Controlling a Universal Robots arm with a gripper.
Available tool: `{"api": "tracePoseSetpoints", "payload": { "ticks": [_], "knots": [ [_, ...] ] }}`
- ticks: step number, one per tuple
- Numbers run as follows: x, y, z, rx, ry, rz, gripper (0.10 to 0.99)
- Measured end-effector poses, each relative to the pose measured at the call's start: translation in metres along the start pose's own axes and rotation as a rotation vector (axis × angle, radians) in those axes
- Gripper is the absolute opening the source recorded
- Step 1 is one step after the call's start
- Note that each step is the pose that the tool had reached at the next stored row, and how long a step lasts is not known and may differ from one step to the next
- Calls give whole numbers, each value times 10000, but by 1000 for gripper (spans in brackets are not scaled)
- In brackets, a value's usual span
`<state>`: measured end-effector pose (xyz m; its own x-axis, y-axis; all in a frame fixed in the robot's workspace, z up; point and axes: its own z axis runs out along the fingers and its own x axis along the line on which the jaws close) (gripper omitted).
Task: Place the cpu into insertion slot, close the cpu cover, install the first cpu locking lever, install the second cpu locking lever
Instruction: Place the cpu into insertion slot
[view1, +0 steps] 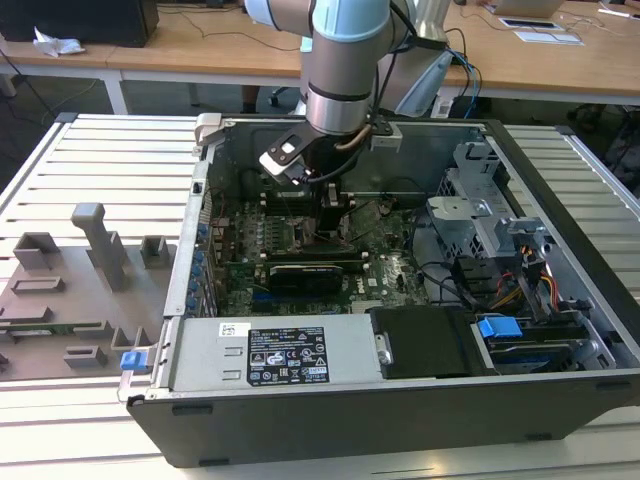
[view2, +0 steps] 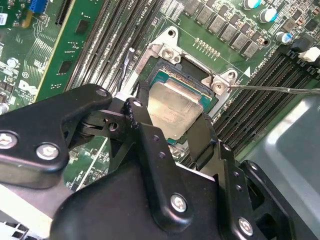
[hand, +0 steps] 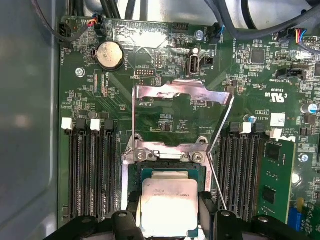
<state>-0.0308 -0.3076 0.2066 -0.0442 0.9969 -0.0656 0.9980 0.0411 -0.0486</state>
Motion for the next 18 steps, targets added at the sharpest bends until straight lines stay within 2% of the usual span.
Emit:
{"api": "tracePoseSetpoints", "payload": {
  "ticks": [4,11,18],
  "knots": [
    [3,2,53,1,-1,0,541],
    [5,4,96,6,-7,0,541],
    [7,5,107,1,-1,0,541]
  ]
}}
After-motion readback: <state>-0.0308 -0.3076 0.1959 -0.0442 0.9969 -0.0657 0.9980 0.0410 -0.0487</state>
